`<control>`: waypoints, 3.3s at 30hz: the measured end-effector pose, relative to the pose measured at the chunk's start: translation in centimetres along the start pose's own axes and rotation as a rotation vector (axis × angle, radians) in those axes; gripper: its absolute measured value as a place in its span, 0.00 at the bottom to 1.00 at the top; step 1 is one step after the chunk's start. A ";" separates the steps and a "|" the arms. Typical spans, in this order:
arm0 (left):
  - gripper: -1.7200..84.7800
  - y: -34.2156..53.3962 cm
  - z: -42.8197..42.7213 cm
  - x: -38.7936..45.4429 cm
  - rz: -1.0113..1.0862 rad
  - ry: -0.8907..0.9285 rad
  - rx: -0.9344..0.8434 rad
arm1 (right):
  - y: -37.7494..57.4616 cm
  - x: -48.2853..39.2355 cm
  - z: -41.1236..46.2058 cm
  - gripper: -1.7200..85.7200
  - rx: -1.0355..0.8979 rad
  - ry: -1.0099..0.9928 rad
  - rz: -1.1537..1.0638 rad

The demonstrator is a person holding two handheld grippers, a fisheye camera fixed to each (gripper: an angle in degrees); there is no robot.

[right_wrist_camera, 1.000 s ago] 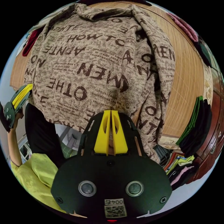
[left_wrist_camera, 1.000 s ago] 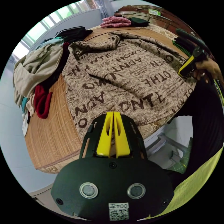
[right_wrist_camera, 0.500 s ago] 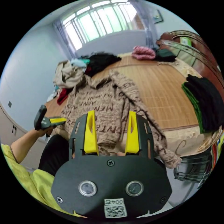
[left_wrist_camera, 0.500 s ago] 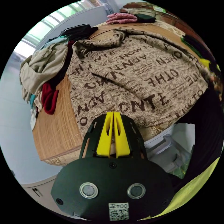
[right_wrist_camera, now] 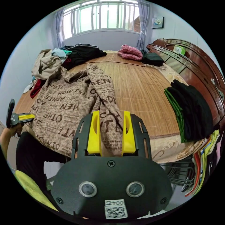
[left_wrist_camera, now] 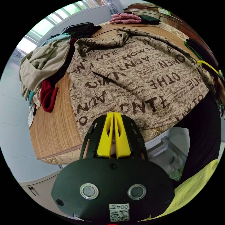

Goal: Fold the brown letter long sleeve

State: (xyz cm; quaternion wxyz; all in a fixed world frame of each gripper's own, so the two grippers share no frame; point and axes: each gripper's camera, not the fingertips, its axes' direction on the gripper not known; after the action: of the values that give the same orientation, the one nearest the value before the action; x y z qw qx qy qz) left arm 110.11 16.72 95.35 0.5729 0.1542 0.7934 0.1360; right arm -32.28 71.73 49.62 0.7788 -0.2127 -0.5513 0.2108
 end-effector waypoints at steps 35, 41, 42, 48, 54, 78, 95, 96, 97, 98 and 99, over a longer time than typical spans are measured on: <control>0.03 1.6 0.4 -4.3 -0.057 0.169 0.022 | -0.9 1.9 8.8 0.07 -0.254 -0.106 -0.177; 0.04 4.4 -0.7 -2.0 -0.038 0.196 0.098 | -0.6 8.4 7.7 0.07 -0.294 -0.159 -0.112; 0.06 4.9 -1.0 -1.6 -0.022 0.187 0.107 | -0.4 8.9 7.6 0.07 -0.295 -0.186 -0.107; 0.14 6.4 -5.3 -4.1 0.056 0.141 0.198 | -1.0 13.4 4.0 0.13 -0.135 -0.334 0.106; 0.15 -1.1 -9.9 -4.9 0.224 0.039 0.391 | -5.4 9.4 8.7 0.15 -0.070 -0.668 0.090; 0.16 -28.2 -2.6 -4.8 0.505 -0.201 0.308 | -15.4 6.5 22.5 0.09 -0.135 -0.802 0.117; 0.17 -19.4 -6.3 -19.3 0.046 0.030 0.217 | -18.1 3.1 23.2 0.09 -0.125 -0.809 0.089; 0.17 -15.4 -6.0 -19.2 0.040 0.079 0.193 | -18.2 2.9 23.1 0.10 -0.122 -0.803 0.084; 0.18 -11.6 -5.4 -19.0 0.019 0.122 0.169 | -18.3 2.3 22.9 0.12 -0.118 -0.782 0.071; 0.18 -9.7 -5.1 -18.8 0.014 0.140 0.150 | -18.5 1.7 22.7 0.16 -0.121 -0.751 0.058; 0.18 -6.4 -4.3 -18.2 -0.002 0.159 0.112 | -18.6 1.4 22.6 0.18 -0.121 -0.734 0.051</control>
State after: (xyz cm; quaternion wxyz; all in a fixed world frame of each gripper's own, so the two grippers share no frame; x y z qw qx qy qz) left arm 110.86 3.39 109.94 0.4987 0.1737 0.8430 0.1026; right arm -51.58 59.51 67.97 0.5098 -0.1823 -0.7998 0.2592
